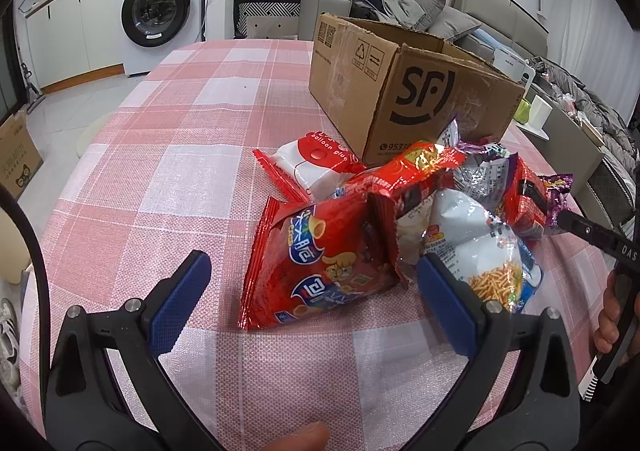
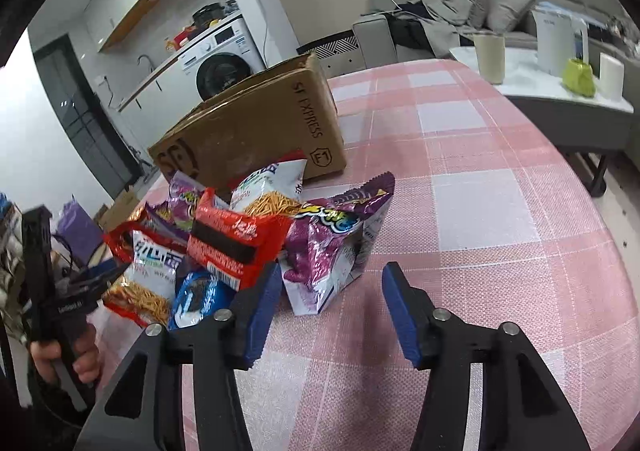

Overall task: Organize snacks
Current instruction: 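Lift the purple candy bag with the right gripper while the left gripper grasps the red cracker bag, then carry both bags over the cardboard box and lower them inside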

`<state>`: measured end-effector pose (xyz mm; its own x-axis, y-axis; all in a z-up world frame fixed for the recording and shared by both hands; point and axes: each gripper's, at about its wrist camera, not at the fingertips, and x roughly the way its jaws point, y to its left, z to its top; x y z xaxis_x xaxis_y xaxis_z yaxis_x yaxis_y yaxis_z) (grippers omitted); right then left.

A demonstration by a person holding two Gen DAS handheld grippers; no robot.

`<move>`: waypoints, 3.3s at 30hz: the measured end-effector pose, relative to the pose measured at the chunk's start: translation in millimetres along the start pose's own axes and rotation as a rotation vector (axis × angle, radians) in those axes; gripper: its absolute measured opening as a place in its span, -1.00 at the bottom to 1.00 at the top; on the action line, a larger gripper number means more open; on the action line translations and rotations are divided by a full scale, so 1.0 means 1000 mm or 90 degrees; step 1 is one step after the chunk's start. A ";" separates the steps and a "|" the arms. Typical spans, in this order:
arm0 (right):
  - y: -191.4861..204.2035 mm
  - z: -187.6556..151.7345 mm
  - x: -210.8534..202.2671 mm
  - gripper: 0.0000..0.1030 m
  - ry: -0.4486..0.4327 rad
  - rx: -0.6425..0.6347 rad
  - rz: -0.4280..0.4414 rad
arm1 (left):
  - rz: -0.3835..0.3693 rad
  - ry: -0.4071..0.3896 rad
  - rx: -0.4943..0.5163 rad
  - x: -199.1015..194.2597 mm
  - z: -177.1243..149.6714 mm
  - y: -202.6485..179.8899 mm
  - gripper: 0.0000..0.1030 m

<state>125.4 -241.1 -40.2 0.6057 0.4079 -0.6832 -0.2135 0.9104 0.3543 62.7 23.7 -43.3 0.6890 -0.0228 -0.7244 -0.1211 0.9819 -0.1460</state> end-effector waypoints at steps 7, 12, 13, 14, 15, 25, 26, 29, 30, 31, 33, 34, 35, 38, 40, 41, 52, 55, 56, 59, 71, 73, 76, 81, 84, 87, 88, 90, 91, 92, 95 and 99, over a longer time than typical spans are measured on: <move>-0.011 0.014 0.018 0.12 0.017 0.061 0.030 | 0.000 0.000 0.000 0.000 0.000 0.000 0.99; -0.011 0.017 0.031 0.06 0.023 0.087 0.046 | 0.001 0.001 -0.001 0.000 -0.001 0.000 0.99; -0.011 0.017 0.030 0.03 0.018 0.087 0.051 | 0.002 0.003 -0.002 0.000 -0.001 -0.001 0.99; -0.011 0.016 0.028 -0.02 0.013 0.086 0.051 | 0.001 0.004 -0.003 0.000 -0.002 -0.001 0.99; -0.011 0.016 0.025 -0.04 0.004 0.086 0.048 | 0.000 0.004 -0.004 0.001 -0.002 -0.001 0.99; -0.001 0.016 -0.015 -0.08 -0.086 0.052 0.012 | -0.018 0.017 -0.025 0.008 -0.001 0.005 0.76; 0.001 0.016 -0.017 -0.08 -0.089 0.048 0.014 | -0.031 0.023 -0.026 0.010 -0.001 0.005 0.61; 0.005 0.016 -0.018 -0.08 -0.092 0.032 0.027 | -0.041 0.027 -0.033 0.013 0.000 0.007 0.55; 0.008 0.016 -0.018 -0.08 -0.092 0.026 0.030 | -0.042 0.027 -0.034 0.014 0.000 0.007 0.53; 0.010 0.016 -0.018 -0.08 -0.092 0.021 0.033 | -0.043 0.027 -0.034 0.015 0.000 0.007 0.51; 0.015 0.015 -0.020 -0.08 -0.094 0.010 0.037 | -0.047 0.027 -0.033 0.016 0.001 0.006 0.33; 0.017 0.014 -0.020 -0.08 -0.095 0.007 0.039 | -0.051 0.024 -0.030 0.015 0.001 0.006 0.22; 0.018 0.014 -0.021 -0.08 -0.095 0.003 0.042 | -0.050 0.022 -0.025 0.014 0.001 0.005 0.07; 0.021 0.014 -0.022 -0.08 -0.099 -0.005 0.045 | -0.054 0.013 -0.017 0.010 0.000 0.004 -0.07; 0.021 0.014 -0.023 -0.08 -0.100 -0.007 0.046 | -0.054 0.006 -0.017 0.006 -0.001 0.004 -0.08; 0.022 0.014 -0.023 -0.08 -0.100 -0.006 0.047 | -0.057 0.000 -0.018 0.004 -0.001 0.005 -0.09; 0.033 0.011 -0.032 -0.08 -0.111 -0.036 0.057 | -0.059 -0.064 -0.007 -0.034 -0.003 0.000 -0.09; 0.040 0.012 -0.035 -0.08 -0.116 -0.055 0.061 | -0.062 -0.079 -0.011 -0.042 0.002 0.001 -0.09; 0.043 0.012 -0.036 -0.08 -0.118 -0.062 0.063 | -0.063 -0.085 -0.011 -0.046 0.003 0.001 -0.09; 0.050 0.013 -0.039 -0.08 -0.123 -0.082 0.066 | -0.067 -0.102 -0.009 -0.057 0.007 -0.001 -0.09; 0.070 0.025 -0.051 -0.08 -0.138 -0.113 0.090 | -0.084 -0.150 0.014 -0.091 0.028 -0.023 -0.09; 0.073 0.029 -0.053 -0.08 -0.138 -0.114 0.090 | -0.087 -0.153 0.014 -0.094 0.032 -0.028 -0.09; 0.076 0.036 -0.056 -0.08 -0.143 -0.118 0.090 | -0.093 -0.159 0.017 -0.097 0.040 -0.035 -0.09; 0.079 0.045 -0.059 -0.08 -0.147 -0.120 0.092 | -0.091 -0.164 0.022 -0.096 0.055 -0.046 -0.08; 0.080 0.053 -0.057 -0.08 -0.148 -0.122 0.094 | -0.089 -0.169 0.020 -0.094 0.063 -0.053 -0.08; 0.082 0.060 -0.055 -0.08 -0.143 -0.123 0.094 | -0.087 -0.176 0.019 -0.092 0.072 -0.058 -0.08; 0.082 0.063 -0.053 -0.08 -0.142 -0.125 0.093 | -0.087 -0.177 0.018 -0.091 0.075 -0.060 -0.08; 0.084 0.069 -0.051 -0.08 -0.141 -0.128 0.093 | -0.088 -0.181 0.016 -0.090 0.082 -0.062 -0.08; 0.085 0.071 -0.050 -0.08 -0.141 -0.129 0.093 | -0.088 -0.184 0.015 -0.089 0.085 -0.064 -0.08; 0.086 0.074 -0.049 -0.08 -0.140 -0.129 0.094 | -0.089 -0.186 0.014 -0.088 0.088 -0.065 -0.08; 0.088 0.080 -0.047 -0.08 -0.146 -0.136 0.092 | -0.088 -0.197 0.020 -0.085 0.097 -0.070 -0.08; 0.091 0.090 -0.042 -0.08 -0.146 -0.127 0.097 | -0.084 -0.198 0.023 -0.075 0.110 -0.075 -0.08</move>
<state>149.8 -181.7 78.0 0.7072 0.5352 -0.4619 -0.4469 0.8447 0.2945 99.2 -27.8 96.1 0.8825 -0.0972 -0.4602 0.0052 0.9804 -0.1971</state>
